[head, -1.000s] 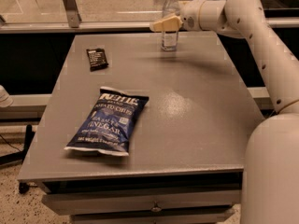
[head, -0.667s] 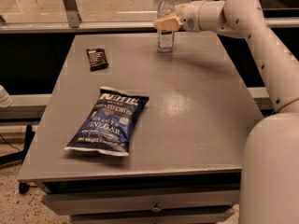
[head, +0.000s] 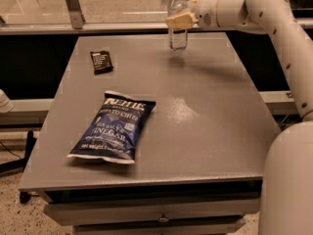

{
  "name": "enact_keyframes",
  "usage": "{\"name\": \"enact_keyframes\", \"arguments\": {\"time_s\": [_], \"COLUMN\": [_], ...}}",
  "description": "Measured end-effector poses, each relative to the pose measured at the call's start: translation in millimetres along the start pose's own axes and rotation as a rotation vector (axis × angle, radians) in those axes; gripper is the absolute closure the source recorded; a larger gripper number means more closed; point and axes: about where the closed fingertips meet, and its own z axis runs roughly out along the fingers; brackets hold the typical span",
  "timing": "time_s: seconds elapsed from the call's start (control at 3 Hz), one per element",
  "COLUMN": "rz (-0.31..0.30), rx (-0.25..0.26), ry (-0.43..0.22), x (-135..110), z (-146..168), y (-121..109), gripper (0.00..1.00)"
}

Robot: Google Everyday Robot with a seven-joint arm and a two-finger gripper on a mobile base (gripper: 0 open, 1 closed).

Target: Knock blue plastic bottle over

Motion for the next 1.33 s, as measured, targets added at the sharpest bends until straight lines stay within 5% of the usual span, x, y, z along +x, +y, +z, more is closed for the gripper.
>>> {"name": "enact_keyframes", "arguments": {"time_s": [0.33, 0.67, 1.33], "rz": [-0.019, -0.126, -0.444], "rx": [-0.083, -0.184, -0.305], "ry": [0.037, 0.178, 0.591], "x": [-16.5, -15.7, 25.6], "z": [-22.2, -49.8, -106.9], "y": [18.9, 50.0, 102.8], "gripper": [1.00, 1.00, 1.00]}}
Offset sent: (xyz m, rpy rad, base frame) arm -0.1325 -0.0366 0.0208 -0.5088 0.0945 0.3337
